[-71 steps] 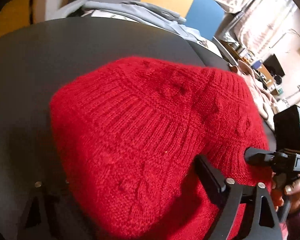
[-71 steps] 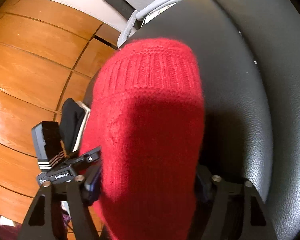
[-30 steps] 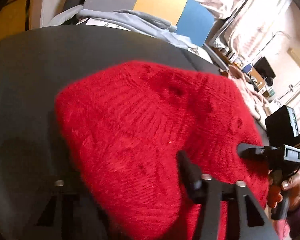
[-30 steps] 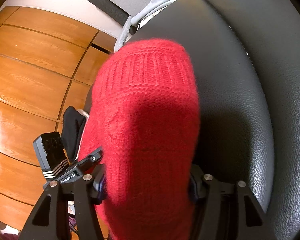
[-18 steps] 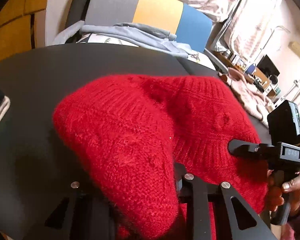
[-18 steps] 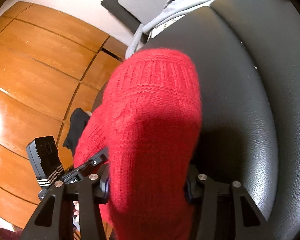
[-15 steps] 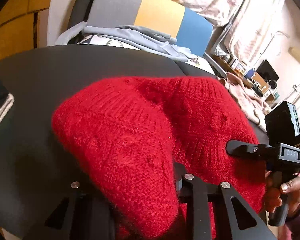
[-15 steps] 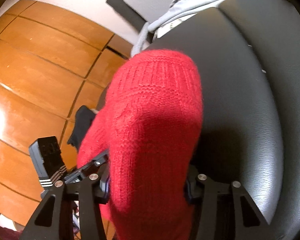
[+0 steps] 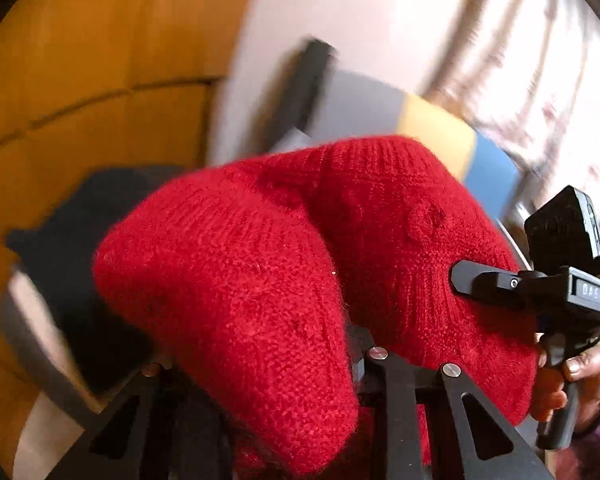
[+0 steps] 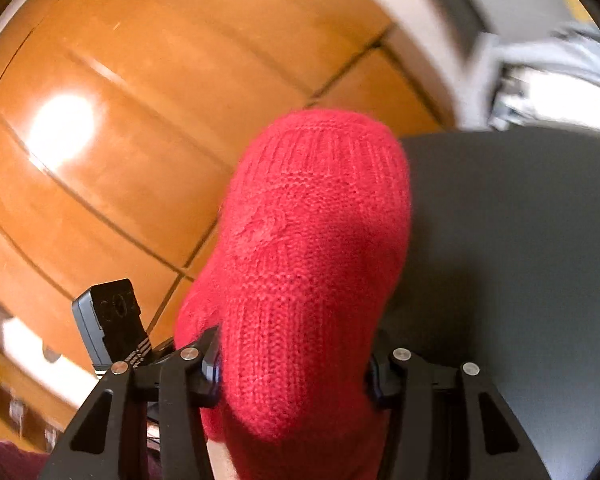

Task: Fold clothes
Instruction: 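Lift the red sweater bundle with both grippers toward the black-and-white stack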

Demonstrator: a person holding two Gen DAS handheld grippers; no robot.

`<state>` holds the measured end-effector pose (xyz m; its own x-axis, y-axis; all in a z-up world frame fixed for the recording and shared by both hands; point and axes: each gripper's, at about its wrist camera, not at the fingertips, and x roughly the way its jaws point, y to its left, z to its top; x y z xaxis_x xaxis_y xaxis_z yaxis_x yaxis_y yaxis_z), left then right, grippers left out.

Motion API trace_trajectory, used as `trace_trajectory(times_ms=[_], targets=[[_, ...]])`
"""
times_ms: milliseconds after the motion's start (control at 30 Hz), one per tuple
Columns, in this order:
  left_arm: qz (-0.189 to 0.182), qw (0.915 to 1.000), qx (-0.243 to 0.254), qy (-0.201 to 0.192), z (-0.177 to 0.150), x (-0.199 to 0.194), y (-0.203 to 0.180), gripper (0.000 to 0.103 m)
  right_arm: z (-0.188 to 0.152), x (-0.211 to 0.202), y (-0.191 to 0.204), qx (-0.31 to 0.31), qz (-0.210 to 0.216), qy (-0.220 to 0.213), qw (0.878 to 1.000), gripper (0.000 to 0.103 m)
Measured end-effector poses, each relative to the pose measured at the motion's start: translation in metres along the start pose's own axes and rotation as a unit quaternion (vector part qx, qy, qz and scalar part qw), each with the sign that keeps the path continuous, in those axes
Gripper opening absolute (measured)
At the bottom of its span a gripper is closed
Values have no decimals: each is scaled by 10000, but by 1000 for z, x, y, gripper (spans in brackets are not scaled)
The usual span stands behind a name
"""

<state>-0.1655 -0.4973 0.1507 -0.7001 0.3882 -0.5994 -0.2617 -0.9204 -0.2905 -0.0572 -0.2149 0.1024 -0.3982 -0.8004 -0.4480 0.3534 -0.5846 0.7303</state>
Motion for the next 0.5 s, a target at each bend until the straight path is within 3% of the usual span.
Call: trace_trajectory(times_ms=[133, 233, 367, 500], targets=[[673, 9966, -329, -356, 48, -10, 54, 29, 48, 75, 5, -167, 146, 481, 9986, 51], [1172, 9911, -521, -346, 71, -7, 93, 30, 85, 131, 8, -292, 255, 840, 9957, 51], [1453, 9842, -1013, 51, 79, 14, 145, 30, 133, 205, 13, -458, 401, 1318, 9894, 51], [1487, 9779, -1374, 517, 56, 43, 174, 31, 162, 264, 3, -587, 357, 1723, 9827, 51]])
